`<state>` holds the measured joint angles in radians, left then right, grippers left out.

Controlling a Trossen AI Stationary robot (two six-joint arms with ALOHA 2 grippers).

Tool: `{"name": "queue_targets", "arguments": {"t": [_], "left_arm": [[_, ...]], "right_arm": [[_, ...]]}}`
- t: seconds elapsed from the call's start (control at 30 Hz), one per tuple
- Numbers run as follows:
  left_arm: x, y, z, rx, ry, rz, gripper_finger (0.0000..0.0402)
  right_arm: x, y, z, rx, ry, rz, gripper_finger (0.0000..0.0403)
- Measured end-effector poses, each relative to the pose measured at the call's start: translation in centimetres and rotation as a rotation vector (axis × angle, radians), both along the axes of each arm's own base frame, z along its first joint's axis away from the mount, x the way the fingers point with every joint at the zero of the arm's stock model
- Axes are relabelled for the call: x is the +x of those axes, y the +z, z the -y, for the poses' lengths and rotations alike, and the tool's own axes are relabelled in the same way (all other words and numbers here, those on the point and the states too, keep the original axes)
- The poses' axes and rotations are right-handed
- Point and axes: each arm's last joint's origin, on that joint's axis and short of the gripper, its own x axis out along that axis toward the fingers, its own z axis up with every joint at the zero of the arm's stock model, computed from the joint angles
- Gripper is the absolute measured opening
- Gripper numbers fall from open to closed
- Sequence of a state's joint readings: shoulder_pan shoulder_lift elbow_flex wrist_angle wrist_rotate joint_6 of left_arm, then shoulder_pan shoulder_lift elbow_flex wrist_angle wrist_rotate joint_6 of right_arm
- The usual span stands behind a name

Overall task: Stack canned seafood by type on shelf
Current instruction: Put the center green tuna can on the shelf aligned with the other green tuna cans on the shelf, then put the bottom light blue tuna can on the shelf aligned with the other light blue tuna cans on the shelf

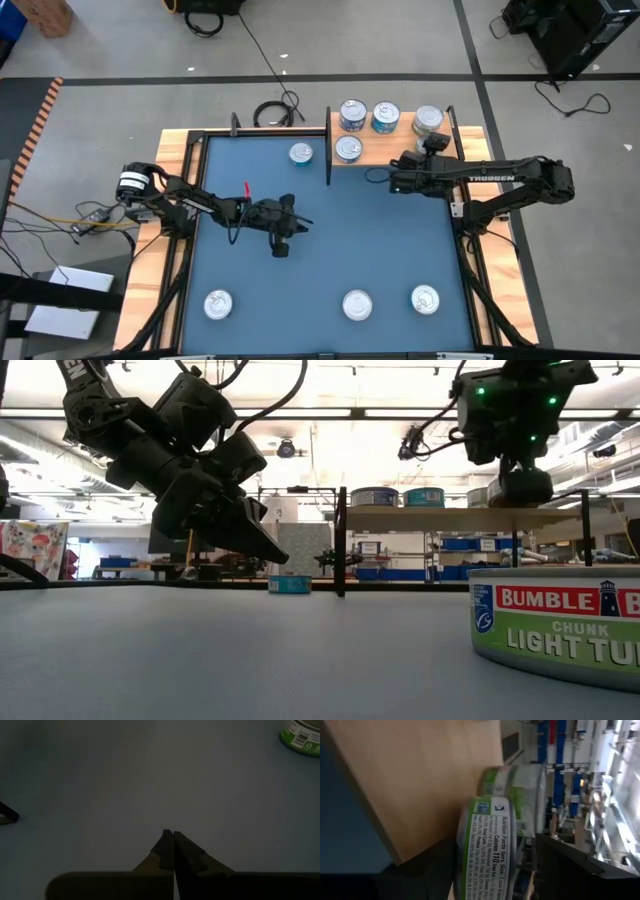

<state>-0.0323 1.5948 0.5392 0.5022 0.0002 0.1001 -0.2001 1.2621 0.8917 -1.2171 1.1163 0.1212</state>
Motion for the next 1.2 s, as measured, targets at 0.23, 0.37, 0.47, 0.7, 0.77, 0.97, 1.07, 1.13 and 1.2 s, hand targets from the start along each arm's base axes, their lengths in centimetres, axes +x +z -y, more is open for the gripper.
{"name": "queue_targets", "arguments": {"t": [0.23,0.37,0.47,0.7,0.77,0.97,1.07,1.13,1.2], "left_arm": [[0.0,0.0,0.0,0.000,0.000,0.000,0.0001],[0.0,0.0,0.0,-0.002,0.001,-0.002,0.0001],[0.0,0.0,0.0,-0.003,0.002,-0.004,0.0001],[0.0,-0.1,0.0,-0.003,0.002,-0.008,0.0001],[0.0,-0.1,0.0,-0.003,0.002,-0.008,0.0001],[0.0,-0.1,0.0,-0.003,0.002,-0.009,0.0001],[0.0,-0.1,0.0,-0.003,0.002,-0.009,0.0001],[0.0,-0.1,0.0,-0.003,0.002,-0.008,0.0001],[0.0,-0.1,0.0,-0.003,0.002,-0.009,0.0001]], "right_arm": [[0.4,-0.1,0.2,0.037,-0.001,0.050,0.0270],[0.5,-0.2,0.9,0.054,-0.029,0.082,0.0270],[0.5,-0.1,1.5,0.050,-0.046,0.093,0.0270],[1.2,0.4,2.1,0.104,-0.046,0.193,0.0268],[1.4,0.8,2.2,0.104,-0.042,0.213,0.0268],[2.2,2.8,2.3,0.101,-0.024,0.276,0.0263],[2.5,4.2,2.1,0.153,-0.008,0.335,0.0244],[2.5,5.0,2.0,0.188,-0.021,0.373,0.0218],[2.2,5.6,2.0,0.201,-0.056,0.384,0.0179]]}}
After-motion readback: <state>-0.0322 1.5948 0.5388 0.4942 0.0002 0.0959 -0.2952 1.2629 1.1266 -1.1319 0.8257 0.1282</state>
